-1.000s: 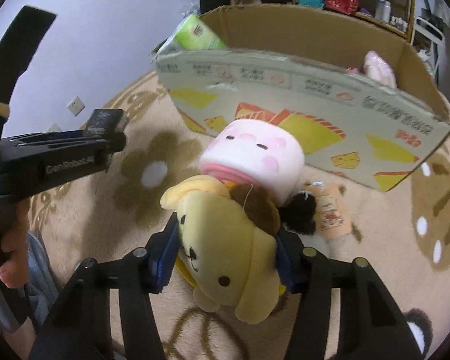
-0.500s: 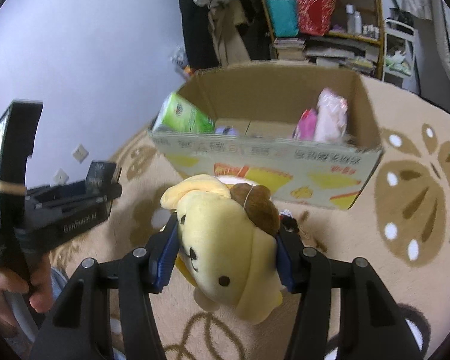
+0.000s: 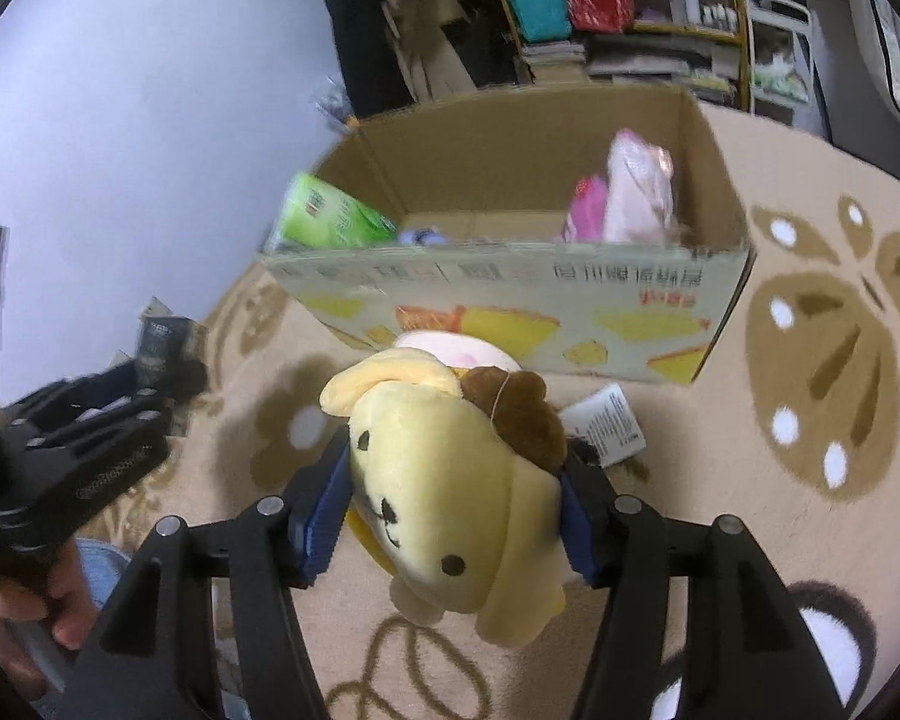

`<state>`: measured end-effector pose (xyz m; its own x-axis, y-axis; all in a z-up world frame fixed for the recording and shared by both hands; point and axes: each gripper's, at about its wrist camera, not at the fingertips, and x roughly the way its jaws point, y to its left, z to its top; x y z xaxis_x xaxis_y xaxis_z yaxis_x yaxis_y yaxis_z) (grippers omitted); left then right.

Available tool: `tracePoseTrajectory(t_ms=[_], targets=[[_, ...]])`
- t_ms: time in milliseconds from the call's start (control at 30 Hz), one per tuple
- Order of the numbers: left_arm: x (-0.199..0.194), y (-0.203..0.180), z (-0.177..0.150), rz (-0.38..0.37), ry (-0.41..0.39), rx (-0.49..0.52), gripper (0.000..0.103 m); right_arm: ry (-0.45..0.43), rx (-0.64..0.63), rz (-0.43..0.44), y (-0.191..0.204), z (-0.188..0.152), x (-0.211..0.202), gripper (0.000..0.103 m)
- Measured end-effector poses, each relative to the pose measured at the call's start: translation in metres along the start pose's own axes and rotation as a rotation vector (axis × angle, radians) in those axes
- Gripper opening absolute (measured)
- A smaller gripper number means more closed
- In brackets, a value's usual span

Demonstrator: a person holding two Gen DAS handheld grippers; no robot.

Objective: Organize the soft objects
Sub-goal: 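Lift the Face pack with the left tool while the right tool carries the yellow dog plush to the box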

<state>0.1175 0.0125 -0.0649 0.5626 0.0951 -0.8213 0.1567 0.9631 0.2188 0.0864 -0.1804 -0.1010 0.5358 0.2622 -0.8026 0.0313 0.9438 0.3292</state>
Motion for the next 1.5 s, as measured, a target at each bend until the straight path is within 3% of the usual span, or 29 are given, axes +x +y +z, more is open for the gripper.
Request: tracePoseTrajectory(t_ms=[200, 700, 733, 800, 900, 1133, 1500], targets=[[0.003, 0.001, 0.002, -0.011, 0.004, -0.012, 0.045, 0.053, 0.03, -0.006, -0.007, 0.0, 0.019, 0.075], [0.005, 0.005, 0.003, -0.03, 0.004, -0.036, 0.045, 0.037, -0.099, -0.125, 0.011, 0.004, 0.033, 0.075], [0.005, 0.004, 0.004, -0.032, 0.005, -0.038, 0.045, 0.033, -0.096, -0.122, 0.011, 0.004, 0.031, 0.074], [0.005, 0.004, 0.004, -0.034, 0.003, -0.038, 0.045, 0.011, -0.107, -0.119, 0.012, 0.005, 0.025, 0.051], [0.003, 0.004, 0.005, -0.036, -0.005, -0.044, 0.045, -0.004, -0.121, -0.104, 0.014, 0.009, 0.019, 0.047], [-0.009, 0.008, 0.01, -0.061, -0.043, -0.07, 0.045, -0.085, -0.111, -0.093, 0.014, 0.017, -0.003, 0.045], [-0.019, 0.001, 0.022, -0.019, -0.1, -0.038, 0.045, -0.229, -0.061, -0.055, 0.007, 0.033, -0.047, 0.045]])
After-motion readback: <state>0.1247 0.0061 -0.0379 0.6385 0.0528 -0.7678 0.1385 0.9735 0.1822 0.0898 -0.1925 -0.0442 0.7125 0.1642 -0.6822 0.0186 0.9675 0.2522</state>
